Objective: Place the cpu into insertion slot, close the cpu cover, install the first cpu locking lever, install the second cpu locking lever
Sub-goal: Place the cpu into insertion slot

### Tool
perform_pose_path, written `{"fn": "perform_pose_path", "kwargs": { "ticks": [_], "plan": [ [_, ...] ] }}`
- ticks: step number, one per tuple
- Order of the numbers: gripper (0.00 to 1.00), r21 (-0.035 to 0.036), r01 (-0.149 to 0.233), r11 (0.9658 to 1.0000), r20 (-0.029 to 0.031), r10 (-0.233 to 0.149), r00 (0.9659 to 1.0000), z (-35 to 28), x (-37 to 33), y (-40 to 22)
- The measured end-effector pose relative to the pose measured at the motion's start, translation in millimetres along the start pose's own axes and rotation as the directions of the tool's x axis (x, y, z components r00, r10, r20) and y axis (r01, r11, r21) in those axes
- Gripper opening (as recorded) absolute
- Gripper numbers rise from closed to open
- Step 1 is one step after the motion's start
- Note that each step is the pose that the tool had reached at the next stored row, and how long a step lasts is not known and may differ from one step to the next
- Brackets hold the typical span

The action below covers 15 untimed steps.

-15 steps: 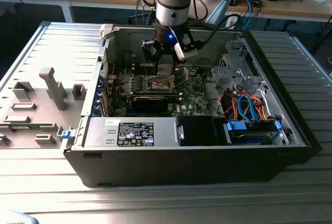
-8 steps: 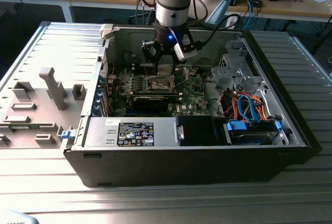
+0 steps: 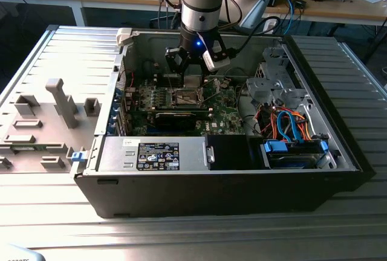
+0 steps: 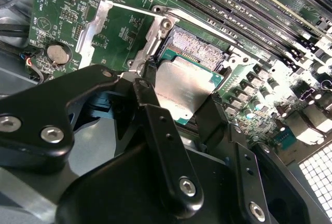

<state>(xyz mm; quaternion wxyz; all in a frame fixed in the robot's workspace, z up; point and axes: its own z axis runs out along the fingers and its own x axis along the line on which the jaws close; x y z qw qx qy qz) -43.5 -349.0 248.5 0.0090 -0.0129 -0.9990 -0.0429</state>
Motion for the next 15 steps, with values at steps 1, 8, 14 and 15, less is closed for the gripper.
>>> {"fn": "perform_pose_path", "kwargs": {
  "ticks": [1,8,14,15],
  "plan": [
    [0.54,0.0023,0.0,1.0,0.0001,0.0,1.0,0.0,0.0,0.0],
    [0.54,0.0078,-0.001,1.0,0.0002,0.001,1.0,-0.1,0.0,-0.1],
    [0.54,0.0077,-0.004,1.0,0.0005,0.004,1.0,-0.1,0.0,-0.1],
    [0.54,0.0076,-0.005,1.0,0.0005,0.005,1.0,-0.1,0.0,-0.1]
  ]
}}
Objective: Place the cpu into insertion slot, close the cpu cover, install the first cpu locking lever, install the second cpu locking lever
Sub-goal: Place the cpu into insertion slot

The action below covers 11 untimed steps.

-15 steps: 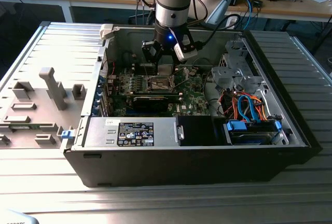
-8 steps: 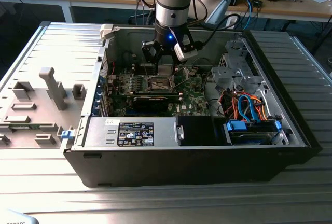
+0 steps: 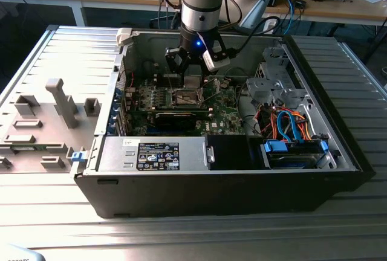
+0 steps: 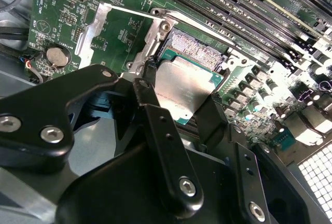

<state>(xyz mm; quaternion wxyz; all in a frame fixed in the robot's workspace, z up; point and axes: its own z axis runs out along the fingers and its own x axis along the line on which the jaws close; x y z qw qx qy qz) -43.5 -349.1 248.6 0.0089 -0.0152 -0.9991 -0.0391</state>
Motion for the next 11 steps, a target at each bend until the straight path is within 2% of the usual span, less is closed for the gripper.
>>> {"fn": "perform_pose_path", "kwargs": {
  "ticks": [9,11],
  "plan": [
    [0.54,-0.0001,-0.004,1.0,0.0003,0.004,1.0,0.0,0.0,0.0],
    [0.54,-0.0007,-0.04,0.9992,0.0031,0.04,0.9992,1.2,0.0,-0.1]
  ]
}}
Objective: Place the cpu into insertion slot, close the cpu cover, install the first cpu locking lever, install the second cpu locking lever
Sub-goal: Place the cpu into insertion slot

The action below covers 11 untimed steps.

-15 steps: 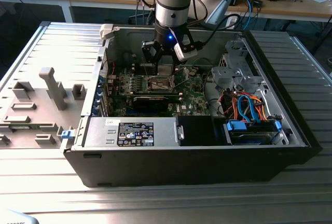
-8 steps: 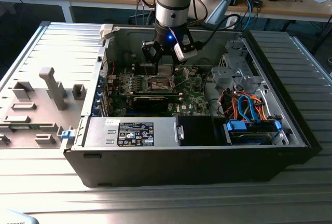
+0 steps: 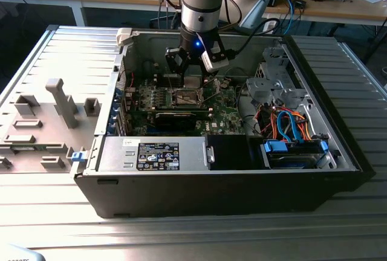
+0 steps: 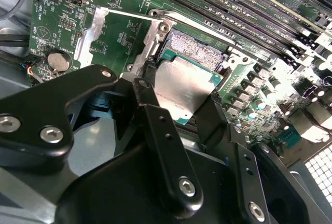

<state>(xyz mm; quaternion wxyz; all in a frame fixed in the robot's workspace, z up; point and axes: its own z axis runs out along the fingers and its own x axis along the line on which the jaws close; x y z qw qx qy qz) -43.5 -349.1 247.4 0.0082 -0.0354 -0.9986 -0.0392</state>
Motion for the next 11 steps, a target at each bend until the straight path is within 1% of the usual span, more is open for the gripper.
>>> {"fn": "perform_pose_path", "kwargs": {
  "ticks": [11],
  "plan": [
    [0.54,-0.0002,-0.008,1.0,0.0007,0.008,1.0,0.1,0.1,0.0]
  ]
}}
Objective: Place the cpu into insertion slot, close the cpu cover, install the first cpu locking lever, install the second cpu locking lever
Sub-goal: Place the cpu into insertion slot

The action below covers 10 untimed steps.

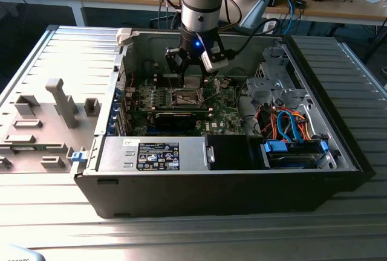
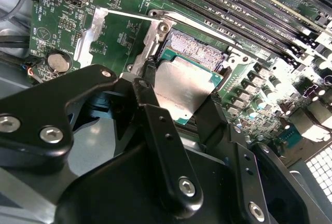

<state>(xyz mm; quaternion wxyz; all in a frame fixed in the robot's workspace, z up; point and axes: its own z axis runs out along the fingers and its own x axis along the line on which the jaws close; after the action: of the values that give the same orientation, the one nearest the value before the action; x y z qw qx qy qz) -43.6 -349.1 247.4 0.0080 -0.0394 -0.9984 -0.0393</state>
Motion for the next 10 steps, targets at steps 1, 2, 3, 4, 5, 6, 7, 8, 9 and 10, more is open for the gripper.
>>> {"fn": "perform_pose_path", "kwargs": {
  "ticks": [1,2,3,4,5,6,7,8,9,10],
  "plan": [
    [0.54,0.0,-0.003,1.0,0.0003,0.003,1.0,0.0,0.0,0.0],
    [0.54,-0.0001,-0.005,1.0,0.0004,0.005,1.0,0.0,0.0,0.0],
    [0.54,-0.0002,-0.008,1.0,0.0006,0.008,1.0,0.0,0.0,0.0],
    [0.54,-0.0002,-0.01,0.9999,0.0008,0.01,0.9999,0.0,0.0,-0.1],
    [0.54,-0.0003,-0.013,0.9999,0.001,0.013,0.9999,0.0,0.0,-0.1],
    [0.54,-0.0003,-0.016,0.9999,0.0012,0.016,0.9999,0.0,0.0,-0.1],
    [0.54,-0.0003,-0.018,0.9998,0.0014,0.018,0.9998,0.0,0.0,-0.2],
    [0.54,-0.0003,-0.02,0.9998,0.0015,0.02,0.9998,0.0,0.0,-0.2],
    [0.54,-0.0004,-0.021,0.9998,0.0017,0.021,0.9998,0.0,0.0,-0.2],
    [0.54,-0.0004,-0.022,0.9998,0.0017,0.022,0.9998,0.0,0.0,-0.2]
  ]
}}
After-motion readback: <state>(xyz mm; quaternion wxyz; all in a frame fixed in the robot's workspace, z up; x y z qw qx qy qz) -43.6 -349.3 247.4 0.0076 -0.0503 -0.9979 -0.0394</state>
